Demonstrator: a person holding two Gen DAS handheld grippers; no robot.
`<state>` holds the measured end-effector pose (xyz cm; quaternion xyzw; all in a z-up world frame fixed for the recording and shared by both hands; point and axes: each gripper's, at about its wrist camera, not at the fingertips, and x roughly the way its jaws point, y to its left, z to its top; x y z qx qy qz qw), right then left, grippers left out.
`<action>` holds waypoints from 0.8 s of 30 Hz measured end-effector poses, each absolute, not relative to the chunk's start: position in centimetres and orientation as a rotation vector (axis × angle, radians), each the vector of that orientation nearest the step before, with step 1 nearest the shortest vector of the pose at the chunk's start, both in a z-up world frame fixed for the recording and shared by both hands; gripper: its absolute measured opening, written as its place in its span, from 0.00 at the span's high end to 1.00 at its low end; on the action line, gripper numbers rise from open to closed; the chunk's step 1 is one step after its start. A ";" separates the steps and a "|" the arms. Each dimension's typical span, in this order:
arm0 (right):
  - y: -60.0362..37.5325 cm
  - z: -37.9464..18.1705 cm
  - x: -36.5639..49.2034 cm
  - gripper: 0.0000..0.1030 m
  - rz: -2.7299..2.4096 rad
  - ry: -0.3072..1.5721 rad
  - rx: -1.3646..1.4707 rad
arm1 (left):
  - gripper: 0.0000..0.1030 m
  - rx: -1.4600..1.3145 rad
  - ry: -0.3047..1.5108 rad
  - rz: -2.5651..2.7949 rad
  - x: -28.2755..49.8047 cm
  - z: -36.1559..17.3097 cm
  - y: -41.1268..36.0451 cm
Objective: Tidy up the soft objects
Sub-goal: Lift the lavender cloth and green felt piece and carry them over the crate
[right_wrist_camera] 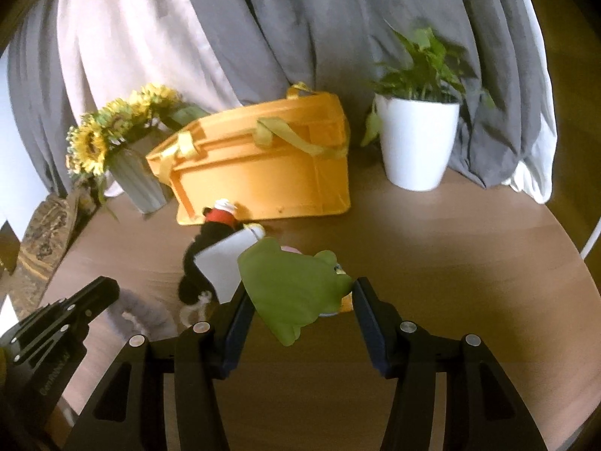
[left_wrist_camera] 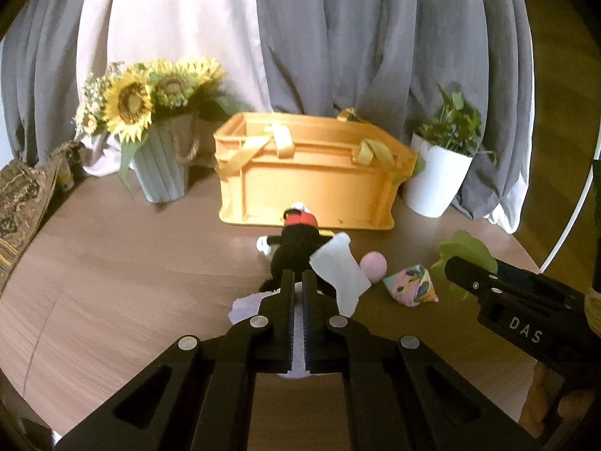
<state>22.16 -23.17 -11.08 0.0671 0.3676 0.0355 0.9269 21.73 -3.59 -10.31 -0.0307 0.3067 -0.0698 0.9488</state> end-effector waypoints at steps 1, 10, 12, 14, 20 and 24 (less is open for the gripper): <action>-22.9 -10.8 22.2 0.47 0.079 0.747 0.136 | 0.95 -0.063 0.616 -0.140 21.7 -10.0 -3.4; -21.4 -8.1 22.4 0.47 0.119 0.680 0.130 | 0.95 -0.069 0.531 -0.134 21.7 -7.3 -2.3; -21.1 -7.5 22.6 0.47 0.124 0.662 0.129 | 0.95 -0.067 0.512 -0.134 21.9 -6.6 -2.1; -21.0 -7.0 22.8 0.47 0.126 0.650 0.131 | 0.95 -0.063 0.497 -0.133 22.0 -6.2 -2.0; -20.4 -5.5 23.3 0.47 0.135 0.596 0.136 | 0.95 -0.060 0.449 -0.145 22.6 -4.6 -1.5; -20.1 -4.7 23.7 0.47 0.137 0.569 0.141 | 0.95 -0.068 0.423 -0.160 23.2 -3.7 -1.1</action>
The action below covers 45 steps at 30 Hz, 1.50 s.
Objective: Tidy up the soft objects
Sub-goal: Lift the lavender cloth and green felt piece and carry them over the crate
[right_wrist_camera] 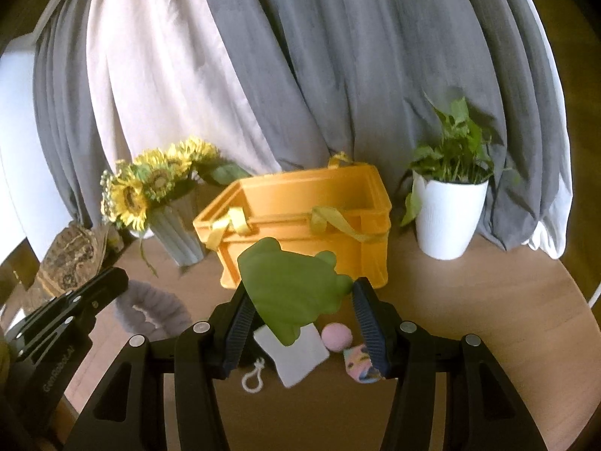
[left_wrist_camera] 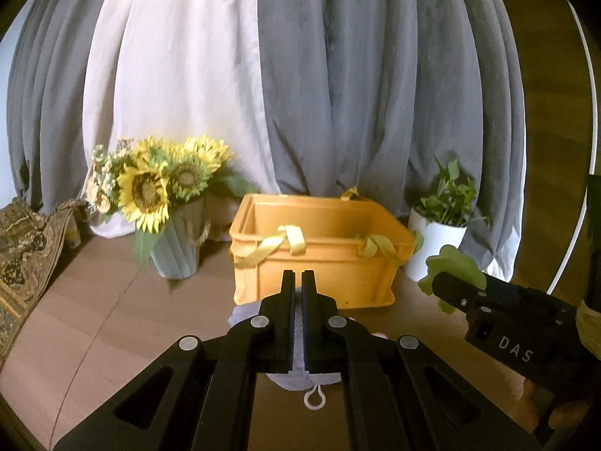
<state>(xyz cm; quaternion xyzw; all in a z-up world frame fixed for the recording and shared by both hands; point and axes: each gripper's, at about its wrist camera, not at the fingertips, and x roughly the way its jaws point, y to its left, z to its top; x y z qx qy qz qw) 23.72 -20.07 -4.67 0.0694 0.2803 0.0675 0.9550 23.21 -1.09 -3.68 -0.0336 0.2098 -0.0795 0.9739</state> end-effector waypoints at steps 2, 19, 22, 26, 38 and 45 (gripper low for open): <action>-19.8 -4.3 23.9 0.47 0.137 0.557 0.140 | 0.95 -0.069 0.414 -0.170 23.7 -3.3 -0.9; -18.3 -2.1 26.7 0.47 0.131 0.456 0.158 | 0.96 -0.029 0.297 -0.195 27.6 -0.6 -0.1; -18.1 -1.8 27.7 0.47 0.133 0.445 0.152 | 0.96 -0.018 0.276 -0.183 28.4 -0.4 0.0; -18.0 -1.5 28.8 0.47 0.135 0.444 0.145 | 0.96 -0.017 0.254 -0.179 29.6 0.1 0.0; -18.4 -0.1 32.1 0.47 0.127 0.390 0.119 | 0.96 0.000 0.181 -0.195 33.1 1.7 -0.9; -18.9 0.0 34.7 0.47 0.126 0.380 0.122 | 0.96 0.006 0.162 -0.188 36.4 2.3 -1.3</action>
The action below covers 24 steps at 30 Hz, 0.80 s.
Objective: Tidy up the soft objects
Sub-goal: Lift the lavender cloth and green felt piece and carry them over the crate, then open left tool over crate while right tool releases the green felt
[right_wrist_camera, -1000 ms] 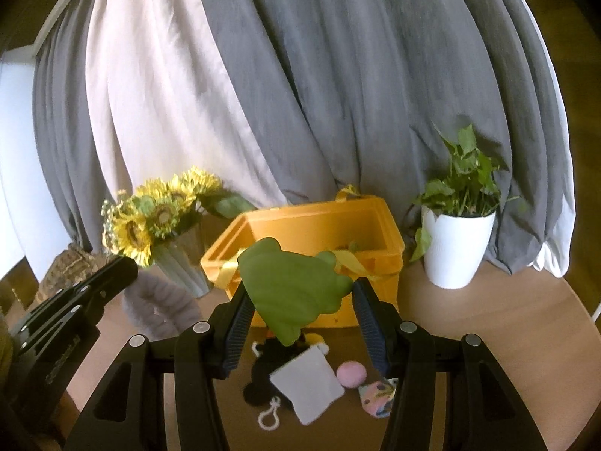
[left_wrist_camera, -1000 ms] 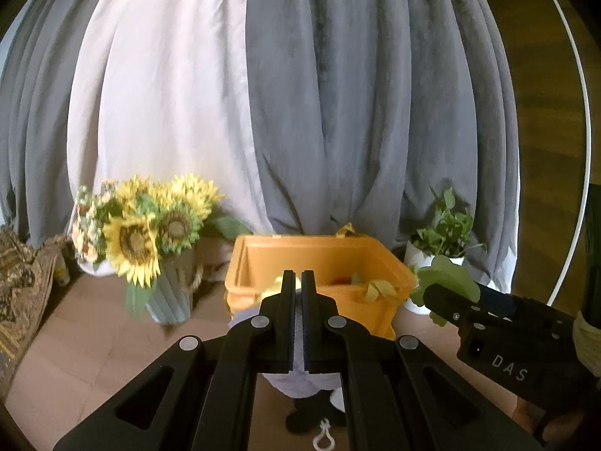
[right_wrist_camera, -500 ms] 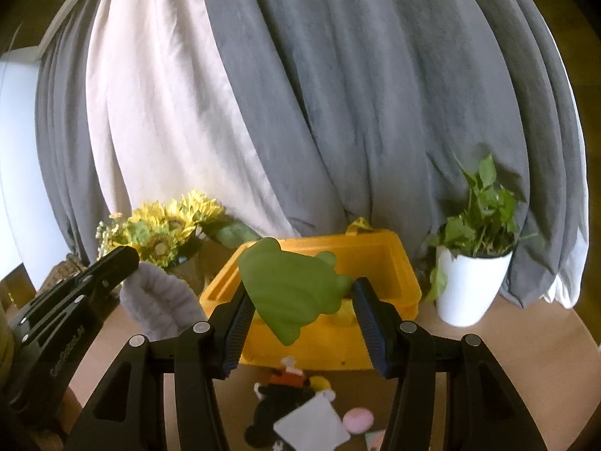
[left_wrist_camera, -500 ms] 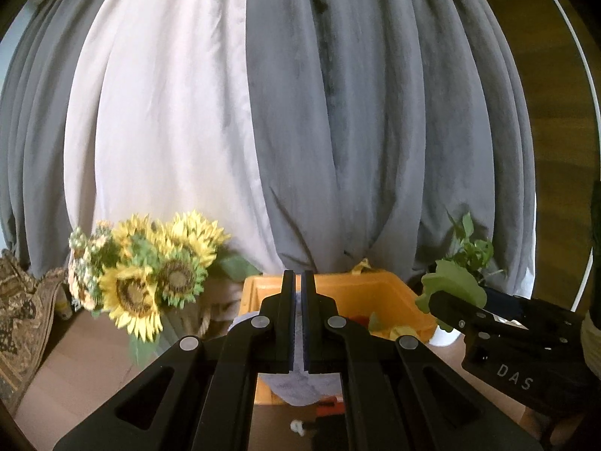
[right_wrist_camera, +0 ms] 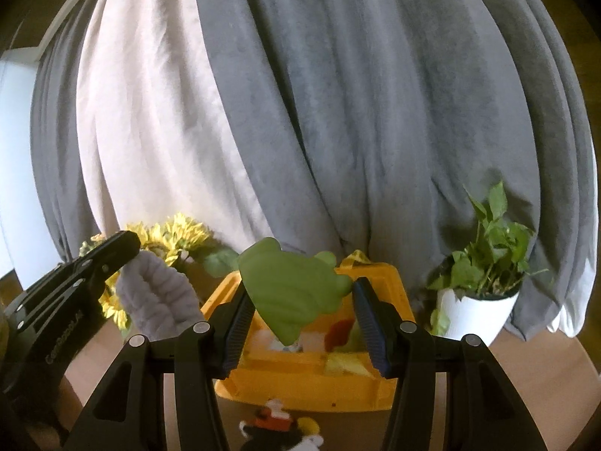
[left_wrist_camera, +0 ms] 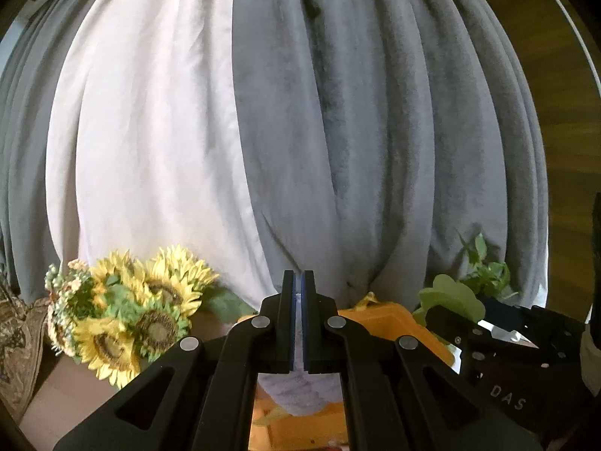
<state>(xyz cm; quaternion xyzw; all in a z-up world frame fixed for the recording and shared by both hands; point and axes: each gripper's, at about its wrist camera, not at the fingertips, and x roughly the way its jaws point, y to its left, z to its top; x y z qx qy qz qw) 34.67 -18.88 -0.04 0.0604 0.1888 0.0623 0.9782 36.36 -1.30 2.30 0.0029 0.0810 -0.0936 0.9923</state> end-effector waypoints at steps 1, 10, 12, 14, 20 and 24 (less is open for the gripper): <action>-18.9 0.0 35.1 0.47 0.125 0.379 0.121 | 0.96 0.006 0.163 -0.188 36.9 2.3 -1.3; -19.0 -0.1 38.6 0.47 0.113 0.381 0.101 | 0.96 -0.003 0.223 -0.217 41.4 1.8 -2.0; -18.9 -0.2 39.4 0.47 0.105 0.384 0.093 | 0.96 -0.009 0.246 -0.227 42.6 1.5 -2.1; -19.0 -0.4 40.1 0.47 0.102 0.391 0.088 | 0.96 -0.010 0.265 -0.230 43.7 1.1 -2.3; -18.8 -1.7 43.1 0.47 0.097 0.443 0.053 | 0.96 -0.011 0.328 -0.232 46.6 0.0 -2.8; -18.9 -2.7 44.9 0.47 0.101 0.493 0.057 | 0.96 -0.016 0.381 -0.230 48.6 -1.1 -2.9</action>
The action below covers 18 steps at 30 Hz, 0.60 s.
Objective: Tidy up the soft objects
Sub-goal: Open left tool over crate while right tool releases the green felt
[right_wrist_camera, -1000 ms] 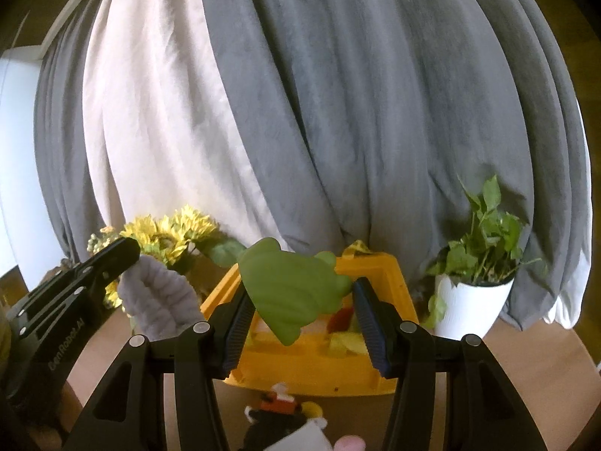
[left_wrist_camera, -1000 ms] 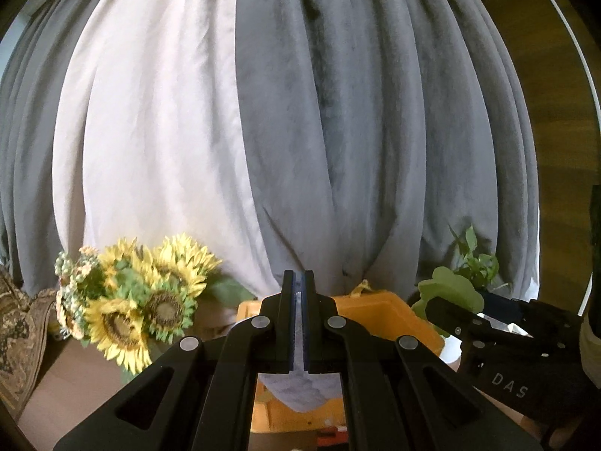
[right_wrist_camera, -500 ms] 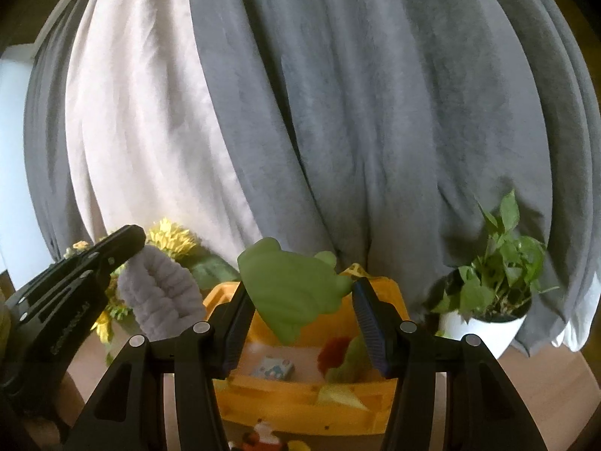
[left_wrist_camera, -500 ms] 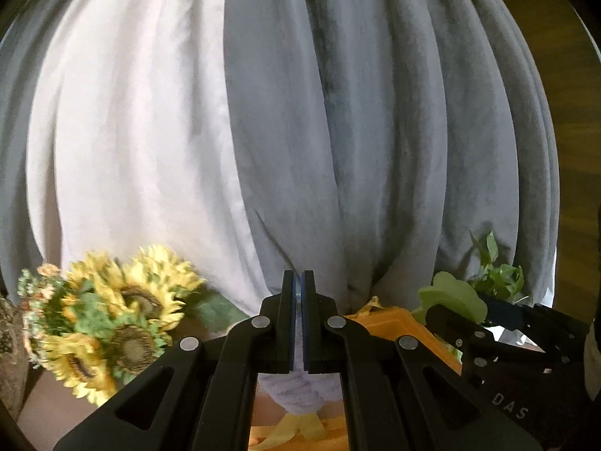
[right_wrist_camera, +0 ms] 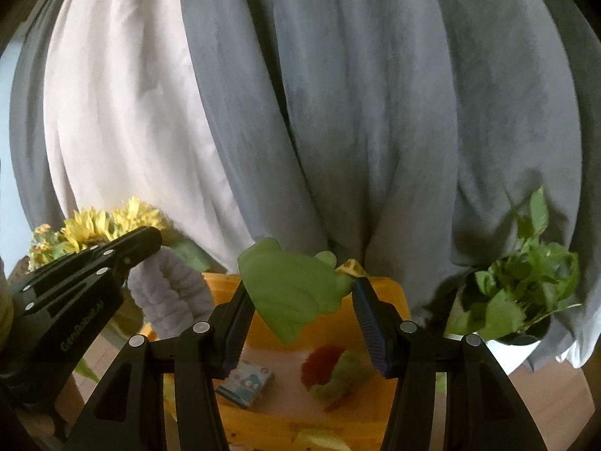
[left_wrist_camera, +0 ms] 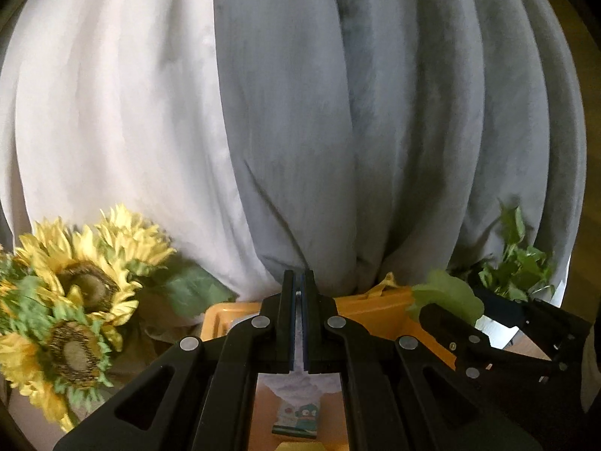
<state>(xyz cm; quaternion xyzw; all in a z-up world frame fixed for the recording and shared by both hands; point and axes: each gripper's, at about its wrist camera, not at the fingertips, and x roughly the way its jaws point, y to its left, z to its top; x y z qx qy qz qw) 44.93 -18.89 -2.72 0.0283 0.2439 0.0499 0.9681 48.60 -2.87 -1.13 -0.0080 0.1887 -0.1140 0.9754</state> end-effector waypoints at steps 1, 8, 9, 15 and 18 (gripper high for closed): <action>-18.9 -3.1 45.3 0.47 0.103 0.506 0.061 | 0.96 -0.015 0.391 -0.227 49.0 -1.4 -2.9; -18.8 -5.4 48.2 0.47 0.110 0.607 0.054 | 0.96 0.022 0.462 -0.210 51.2 -3.4 -3.4; -18.7 -5.7 48.6 0.47 0.114 0.623 0.052 | 0.96 0.024 0.474 -0.206 51.6 -3.8 -3.4; -18.7 -7.5 50.2 0.47 0.121 0.696 0.044 | 0.95 0.032 0.537 -0.208 52.7 -5.7 -3.6; -18.9 -8.1 50.9 0.46 0.127 0.741 0.061 | 0.95 0.033 0.580 -0.216 53.2 -6.5 -3.6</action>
